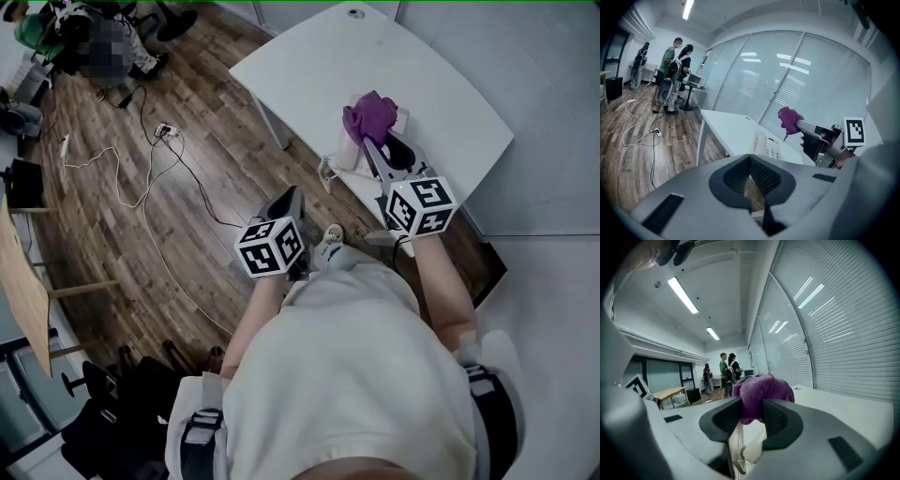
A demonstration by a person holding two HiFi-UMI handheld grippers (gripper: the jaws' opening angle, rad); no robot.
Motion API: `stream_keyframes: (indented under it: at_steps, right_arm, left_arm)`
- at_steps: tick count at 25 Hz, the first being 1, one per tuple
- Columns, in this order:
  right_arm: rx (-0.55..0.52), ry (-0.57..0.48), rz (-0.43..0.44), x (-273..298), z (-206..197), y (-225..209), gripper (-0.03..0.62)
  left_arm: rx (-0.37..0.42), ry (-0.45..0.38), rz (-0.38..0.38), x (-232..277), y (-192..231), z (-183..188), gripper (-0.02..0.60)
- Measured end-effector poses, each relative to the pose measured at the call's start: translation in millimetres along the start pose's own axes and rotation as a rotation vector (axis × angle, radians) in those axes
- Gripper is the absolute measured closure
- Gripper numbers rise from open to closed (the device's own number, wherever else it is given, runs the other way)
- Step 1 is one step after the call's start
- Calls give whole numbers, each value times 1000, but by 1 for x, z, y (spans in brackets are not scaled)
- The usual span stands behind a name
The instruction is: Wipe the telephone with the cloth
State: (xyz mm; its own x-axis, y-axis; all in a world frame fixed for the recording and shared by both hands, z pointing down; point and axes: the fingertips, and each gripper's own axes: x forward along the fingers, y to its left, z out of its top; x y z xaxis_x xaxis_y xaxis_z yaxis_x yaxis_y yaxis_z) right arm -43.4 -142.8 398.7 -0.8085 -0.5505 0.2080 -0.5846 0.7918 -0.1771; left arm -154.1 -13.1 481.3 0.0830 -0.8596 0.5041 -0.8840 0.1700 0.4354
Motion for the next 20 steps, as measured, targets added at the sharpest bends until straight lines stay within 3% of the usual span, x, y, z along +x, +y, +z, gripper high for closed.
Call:
stream_keyframes:
  at_steps: [10, 20]
  right_arm:
    - [-20, 26, -59, 51, 12, -39, 459]
    - [-36, 102, -99, 100, -6, -86, 459]
  left_arm:
    - [22, 54, -42, 41, 5, 32, 561]
    - [34, 102, -46, 83, 4, 46, 561]
